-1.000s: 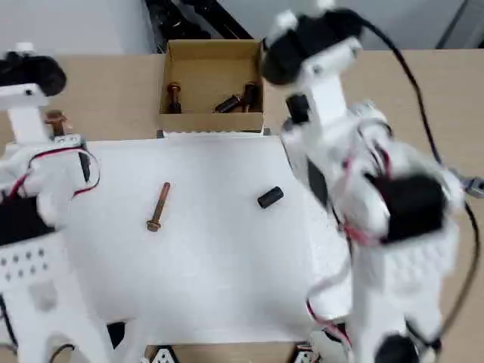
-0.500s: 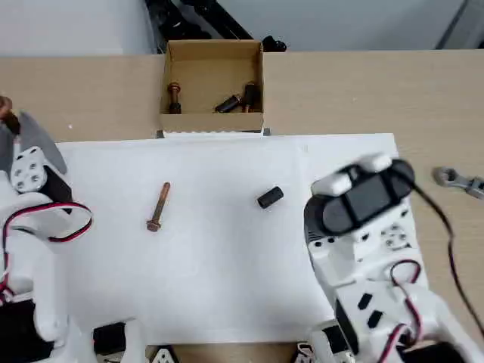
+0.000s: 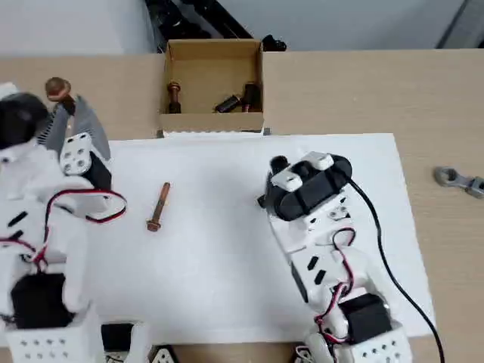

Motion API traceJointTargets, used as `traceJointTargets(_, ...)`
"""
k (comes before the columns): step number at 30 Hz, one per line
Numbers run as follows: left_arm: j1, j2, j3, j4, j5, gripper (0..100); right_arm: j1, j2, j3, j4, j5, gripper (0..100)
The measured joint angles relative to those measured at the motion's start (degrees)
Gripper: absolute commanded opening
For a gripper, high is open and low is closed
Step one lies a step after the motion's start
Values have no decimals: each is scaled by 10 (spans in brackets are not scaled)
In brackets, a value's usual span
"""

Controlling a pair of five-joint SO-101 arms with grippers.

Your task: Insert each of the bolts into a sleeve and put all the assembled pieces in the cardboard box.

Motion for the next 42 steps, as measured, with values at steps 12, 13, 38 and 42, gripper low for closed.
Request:
traceJointTargets(12,58,-211,224,-71,-11,5,-112,0,120,-91,6,2)
traceJointTargets(13,74,-235,248,-77,-19,5,-127,0,130,-93,12,2)
traceJointTargets(38,183,-426,387,-102,11,5,-217,0,135,-184,-28,2)
traceJointTargets(42,188,-426,387,-102,13,5,-217,0,135,-184,-34,2)
